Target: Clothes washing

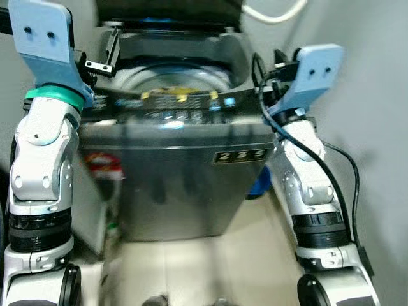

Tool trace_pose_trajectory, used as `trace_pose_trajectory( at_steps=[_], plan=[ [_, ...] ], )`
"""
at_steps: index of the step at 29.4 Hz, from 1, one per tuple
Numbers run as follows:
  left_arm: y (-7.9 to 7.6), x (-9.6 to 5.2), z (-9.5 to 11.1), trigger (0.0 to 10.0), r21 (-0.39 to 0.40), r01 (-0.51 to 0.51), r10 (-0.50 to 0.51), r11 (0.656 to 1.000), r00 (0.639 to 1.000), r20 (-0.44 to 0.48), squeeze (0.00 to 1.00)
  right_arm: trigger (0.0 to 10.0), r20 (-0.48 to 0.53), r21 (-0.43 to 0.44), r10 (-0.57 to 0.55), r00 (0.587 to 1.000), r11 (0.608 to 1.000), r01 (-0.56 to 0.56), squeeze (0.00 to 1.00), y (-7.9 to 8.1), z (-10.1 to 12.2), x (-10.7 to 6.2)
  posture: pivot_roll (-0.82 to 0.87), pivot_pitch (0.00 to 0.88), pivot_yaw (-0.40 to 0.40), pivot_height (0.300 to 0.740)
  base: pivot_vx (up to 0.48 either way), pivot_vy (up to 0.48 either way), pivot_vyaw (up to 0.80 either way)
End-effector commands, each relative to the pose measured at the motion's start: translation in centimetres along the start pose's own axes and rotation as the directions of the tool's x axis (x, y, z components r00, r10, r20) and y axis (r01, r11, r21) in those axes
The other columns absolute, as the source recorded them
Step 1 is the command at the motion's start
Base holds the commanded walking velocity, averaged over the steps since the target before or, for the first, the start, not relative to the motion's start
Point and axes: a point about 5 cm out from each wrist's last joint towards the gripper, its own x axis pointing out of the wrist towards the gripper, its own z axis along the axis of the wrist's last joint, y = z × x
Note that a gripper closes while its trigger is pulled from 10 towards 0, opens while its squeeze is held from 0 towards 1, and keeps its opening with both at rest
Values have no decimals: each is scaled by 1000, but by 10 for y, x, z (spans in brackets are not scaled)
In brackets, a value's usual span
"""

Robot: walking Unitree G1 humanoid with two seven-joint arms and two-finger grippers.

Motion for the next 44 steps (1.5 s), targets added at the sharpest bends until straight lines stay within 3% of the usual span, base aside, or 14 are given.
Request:
trace_pose_trajectory(
  at_steps=[1,12,44],
  plan=[
    [-6,-1,0,10000,8,19,-19,1000,1000,0,0,10000,2,-2,7,1000,1000,-7,0,-1,1,0,81,60,-15,740,0,0,800],
    [-13,-1,0,10000,18,56,-56,998,998,0,0,10000,-4,28,80,997,996,-80,0,8,-1,-3,83,62,-13,740,0,0,800],
    [-19,-1,0,10000,9,78,-78,997,997,3,0,10000,-15,44,57,998,997,-57,0,5,-2,-4,82,66,-12,740,0,0,798]
  ],
)
